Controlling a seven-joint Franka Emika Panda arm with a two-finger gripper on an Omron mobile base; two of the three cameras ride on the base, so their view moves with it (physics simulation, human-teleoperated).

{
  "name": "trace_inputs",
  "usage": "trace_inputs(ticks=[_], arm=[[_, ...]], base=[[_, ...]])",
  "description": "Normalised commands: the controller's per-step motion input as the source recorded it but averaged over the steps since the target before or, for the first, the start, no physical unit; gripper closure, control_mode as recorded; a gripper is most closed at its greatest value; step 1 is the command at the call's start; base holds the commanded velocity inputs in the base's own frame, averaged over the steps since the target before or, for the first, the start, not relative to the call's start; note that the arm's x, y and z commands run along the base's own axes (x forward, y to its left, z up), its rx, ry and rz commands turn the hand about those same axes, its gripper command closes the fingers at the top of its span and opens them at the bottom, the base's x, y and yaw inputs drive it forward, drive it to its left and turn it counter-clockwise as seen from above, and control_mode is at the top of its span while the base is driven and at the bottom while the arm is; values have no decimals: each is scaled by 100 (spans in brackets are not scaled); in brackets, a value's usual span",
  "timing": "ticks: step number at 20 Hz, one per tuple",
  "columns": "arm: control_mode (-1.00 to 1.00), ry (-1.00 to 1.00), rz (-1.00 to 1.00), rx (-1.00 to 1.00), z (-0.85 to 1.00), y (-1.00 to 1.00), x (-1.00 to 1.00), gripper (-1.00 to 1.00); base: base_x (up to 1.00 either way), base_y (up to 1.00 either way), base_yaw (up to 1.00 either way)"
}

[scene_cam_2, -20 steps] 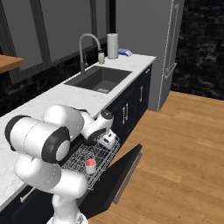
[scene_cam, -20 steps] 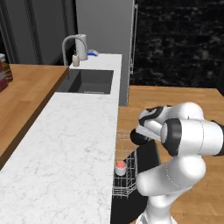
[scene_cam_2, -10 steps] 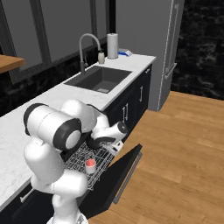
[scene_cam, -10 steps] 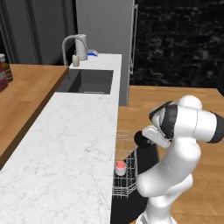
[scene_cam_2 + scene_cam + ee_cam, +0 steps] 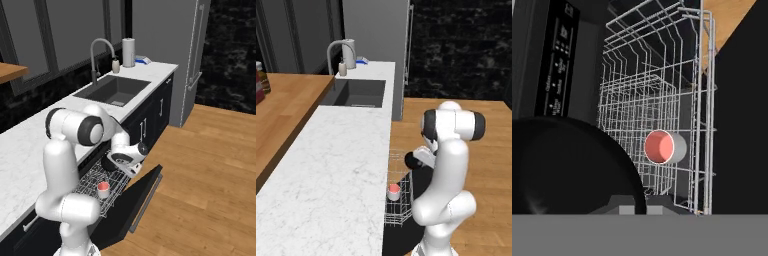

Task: Pick up the cup and bowl from the counter, place them in the dishwasher, and close the dishwasher door.

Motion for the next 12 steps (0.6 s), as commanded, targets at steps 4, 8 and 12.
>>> trace_inputs(ticks=[4,8,12], arm=[[-100,3,0,0,-50,25,56,100],[-100,1,0,0,-52,7,58,100],[-100,5,0,0,-66,1,43,100]], base=[[0,0,0],[0,0,0],[0,0,0]])
